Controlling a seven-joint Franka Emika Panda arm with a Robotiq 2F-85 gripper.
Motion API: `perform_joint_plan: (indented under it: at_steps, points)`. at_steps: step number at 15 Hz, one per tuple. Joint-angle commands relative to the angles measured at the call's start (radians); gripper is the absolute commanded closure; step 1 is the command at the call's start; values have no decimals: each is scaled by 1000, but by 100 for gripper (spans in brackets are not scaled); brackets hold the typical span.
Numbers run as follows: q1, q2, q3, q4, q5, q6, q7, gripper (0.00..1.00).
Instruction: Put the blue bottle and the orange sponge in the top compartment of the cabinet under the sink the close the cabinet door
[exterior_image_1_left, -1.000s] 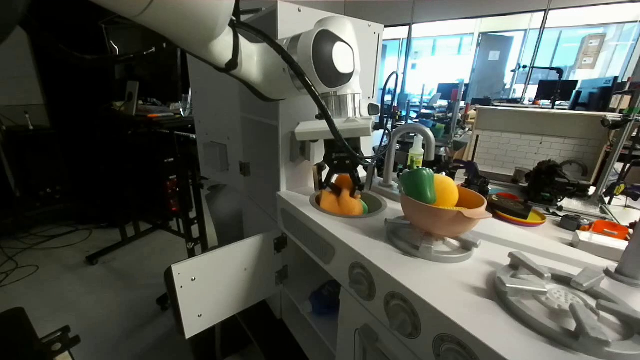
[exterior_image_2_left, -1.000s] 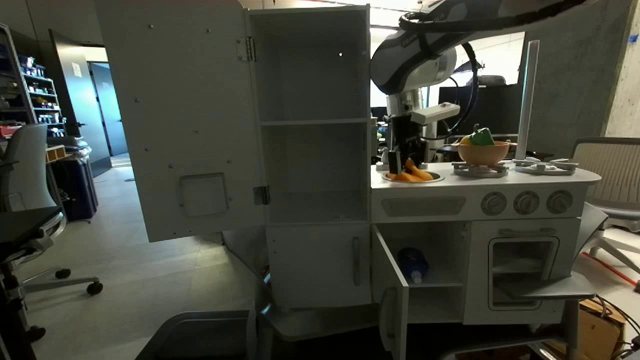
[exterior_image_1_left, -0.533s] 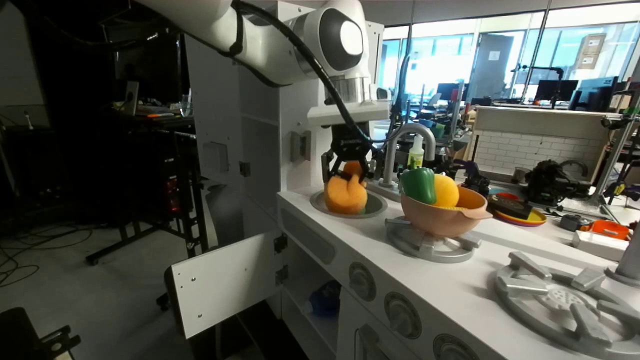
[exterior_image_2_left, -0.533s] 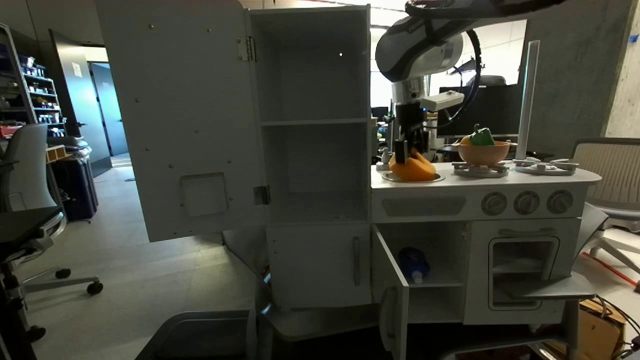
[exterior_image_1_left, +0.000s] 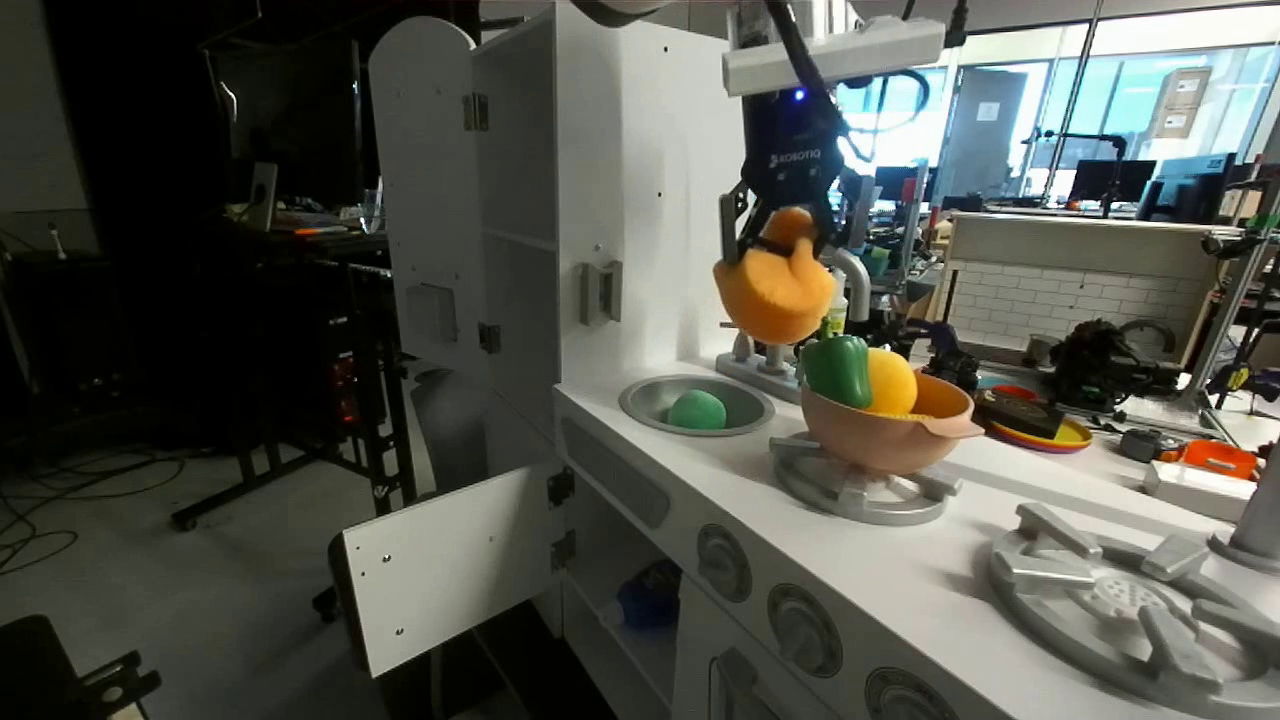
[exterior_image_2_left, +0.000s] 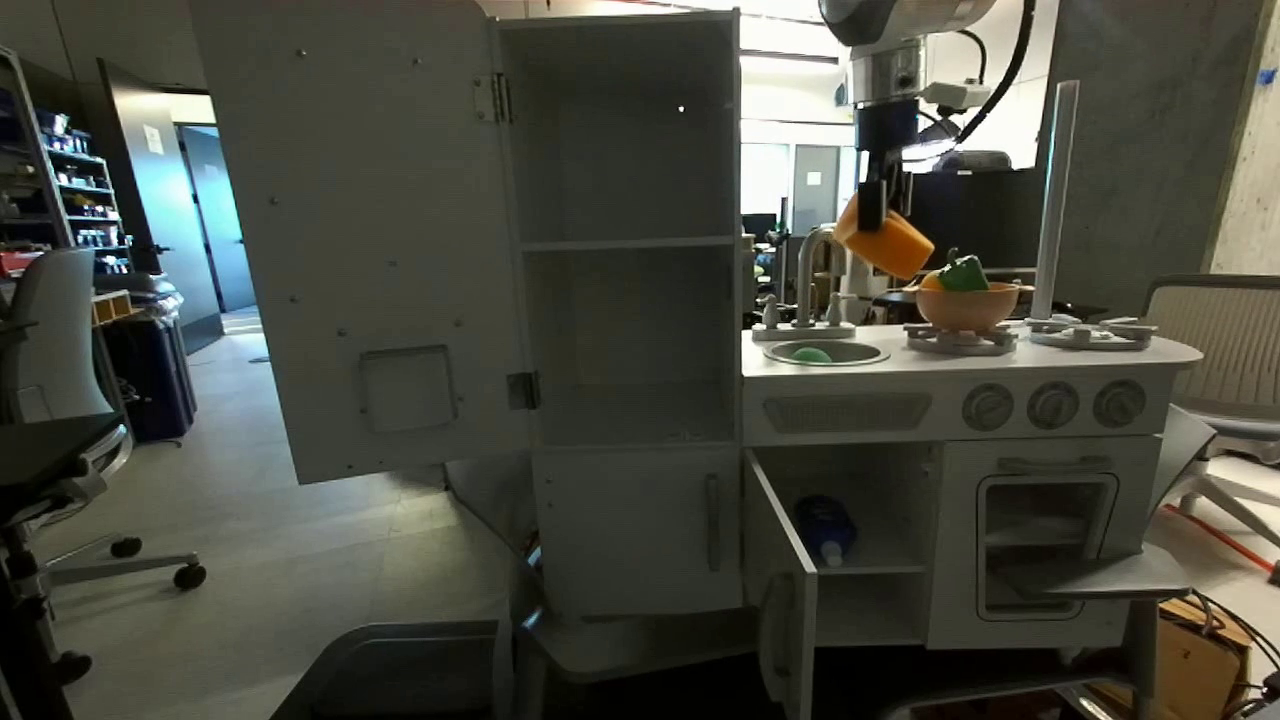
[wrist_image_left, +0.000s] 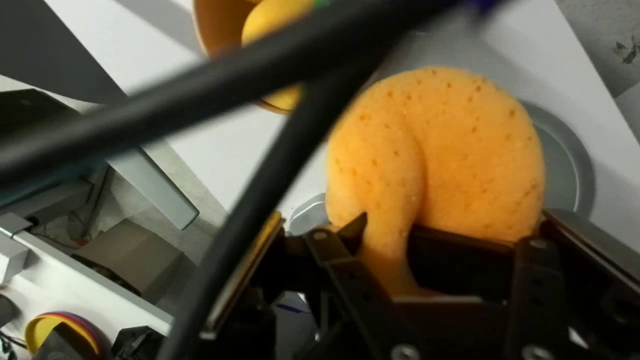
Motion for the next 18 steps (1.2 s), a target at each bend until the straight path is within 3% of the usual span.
perform_joint_plan:
  at_steps: [1, 7, 11, 13, 18]
  points:
    - [-37, -96, 37, -111, 16, -10, -128, 100]
    - [-38, -257, 61, -404, -21, 3, -355, 100]
    - [-31, -362, 60, -597, -46, 46, -428, 100]
    - [-9, -412, 23, -692, -31, 95, -465, 100]
    - [12, -536, 14, -948, -45, 259, -488, 100]
